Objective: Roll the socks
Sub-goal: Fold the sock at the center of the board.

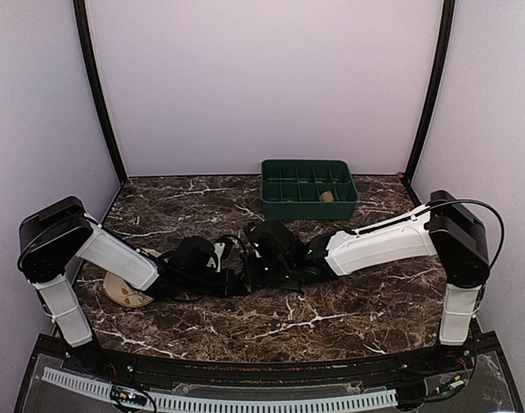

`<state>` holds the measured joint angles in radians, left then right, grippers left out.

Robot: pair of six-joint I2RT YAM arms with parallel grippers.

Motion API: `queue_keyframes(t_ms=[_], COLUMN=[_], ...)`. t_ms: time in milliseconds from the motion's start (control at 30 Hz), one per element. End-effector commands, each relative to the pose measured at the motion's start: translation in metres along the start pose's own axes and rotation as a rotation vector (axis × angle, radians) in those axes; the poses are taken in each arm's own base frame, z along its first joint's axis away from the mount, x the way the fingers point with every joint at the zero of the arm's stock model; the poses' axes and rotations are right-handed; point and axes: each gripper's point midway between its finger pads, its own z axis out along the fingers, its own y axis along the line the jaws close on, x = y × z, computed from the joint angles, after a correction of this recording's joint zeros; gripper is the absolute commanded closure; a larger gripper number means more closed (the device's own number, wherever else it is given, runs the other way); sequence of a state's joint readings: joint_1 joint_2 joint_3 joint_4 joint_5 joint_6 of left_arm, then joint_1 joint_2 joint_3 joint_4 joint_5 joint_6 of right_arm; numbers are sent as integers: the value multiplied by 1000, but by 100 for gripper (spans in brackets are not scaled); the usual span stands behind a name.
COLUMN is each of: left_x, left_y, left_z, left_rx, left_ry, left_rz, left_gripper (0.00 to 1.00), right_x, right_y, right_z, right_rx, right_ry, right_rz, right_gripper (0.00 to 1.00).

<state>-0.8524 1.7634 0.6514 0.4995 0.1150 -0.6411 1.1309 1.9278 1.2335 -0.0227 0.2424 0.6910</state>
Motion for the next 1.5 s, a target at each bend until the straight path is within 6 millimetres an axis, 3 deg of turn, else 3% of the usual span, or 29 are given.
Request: queue_keyframes(t_ms=[0,433,600,733,967,1200,1467], left_x=[22,17,18,18,18,14,2], left_y=[22,24,24,25,28,27,17], left_z=[-6,-8,-8,-8,-12,-23,-40], left_rx=[-78,-93,-97,-104,-121,-139,-142], left_ry=[73,57,61,65,66,64,60], left_rz=[-19,-11,-8,-5,3,22,73], left_gripper=[97,97,97,98,98,98,90], right_x=[4,28,30,37,27,16,5], right_y=[9,9,15,12,15,22,-1], right_z=[5,5,1,-1,-14,-44,-63], right_rx=[-41,-78,-111,-114,-123,-149,-57], right_ry=[-6,63,73,84,55,7,-71], right_rz=[9,27,26,10,-2,-14,-55], right_gripper=[100,99,75,64,62,61,59])
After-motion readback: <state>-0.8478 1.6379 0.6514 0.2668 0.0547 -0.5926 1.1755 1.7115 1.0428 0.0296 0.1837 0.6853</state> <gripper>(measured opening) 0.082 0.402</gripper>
